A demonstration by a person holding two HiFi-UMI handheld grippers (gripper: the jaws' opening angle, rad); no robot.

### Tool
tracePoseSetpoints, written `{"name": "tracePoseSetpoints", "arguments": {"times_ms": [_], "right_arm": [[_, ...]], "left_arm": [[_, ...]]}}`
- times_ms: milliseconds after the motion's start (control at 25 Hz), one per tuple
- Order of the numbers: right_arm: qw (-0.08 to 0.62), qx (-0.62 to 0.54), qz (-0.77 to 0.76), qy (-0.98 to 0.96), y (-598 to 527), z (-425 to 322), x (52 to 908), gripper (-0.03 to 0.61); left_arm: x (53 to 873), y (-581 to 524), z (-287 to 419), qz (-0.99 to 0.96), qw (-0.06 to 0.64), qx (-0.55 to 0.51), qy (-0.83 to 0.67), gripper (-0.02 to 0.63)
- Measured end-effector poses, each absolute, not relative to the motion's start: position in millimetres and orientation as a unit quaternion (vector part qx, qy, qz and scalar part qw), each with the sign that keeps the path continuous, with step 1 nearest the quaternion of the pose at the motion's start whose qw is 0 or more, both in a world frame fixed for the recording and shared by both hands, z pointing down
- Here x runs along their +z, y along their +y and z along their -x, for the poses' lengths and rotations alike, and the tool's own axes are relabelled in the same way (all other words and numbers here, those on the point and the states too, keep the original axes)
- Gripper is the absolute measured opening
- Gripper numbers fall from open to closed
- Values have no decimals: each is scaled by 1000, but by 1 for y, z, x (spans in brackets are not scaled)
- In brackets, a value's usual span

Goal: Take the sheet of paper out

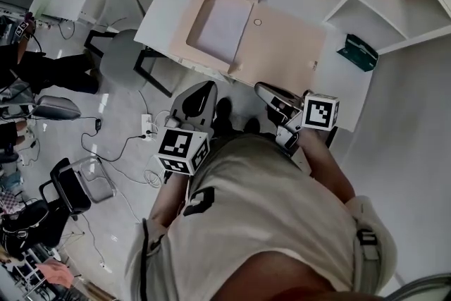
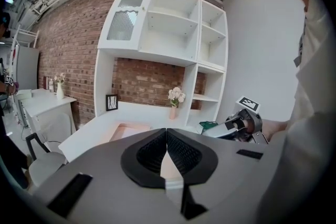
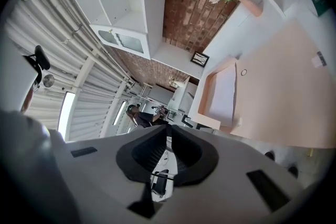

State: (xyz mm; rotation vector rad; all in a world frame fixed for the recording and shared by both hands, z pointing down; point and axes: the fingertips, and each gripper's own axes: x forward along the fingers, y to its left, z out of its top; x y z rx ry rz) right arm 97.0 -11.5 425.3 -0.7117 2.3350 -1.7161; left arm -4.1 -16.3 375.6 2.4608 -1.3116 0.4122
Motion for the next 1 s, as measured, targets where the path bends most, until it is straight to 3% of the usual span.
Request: {"name": "tracePoseSetpoints", "arguments": {"times_ms": [480, 800, 1000], "right_arm": [[62, -595, 277, 752, -60, -81, 458, 31], [112, -622, 281, 722, -104, -68, 475, 213], [134, -652, 304, 682, -125, -66, 491, 275]], "left_arm": [[377, -82, 28, -874, 165, 121, -441, 17], [387, -121, 71, -872, 176, 110, -444, 17], [392, -137, 93, -875, 183, 102, -436, 17]]}}
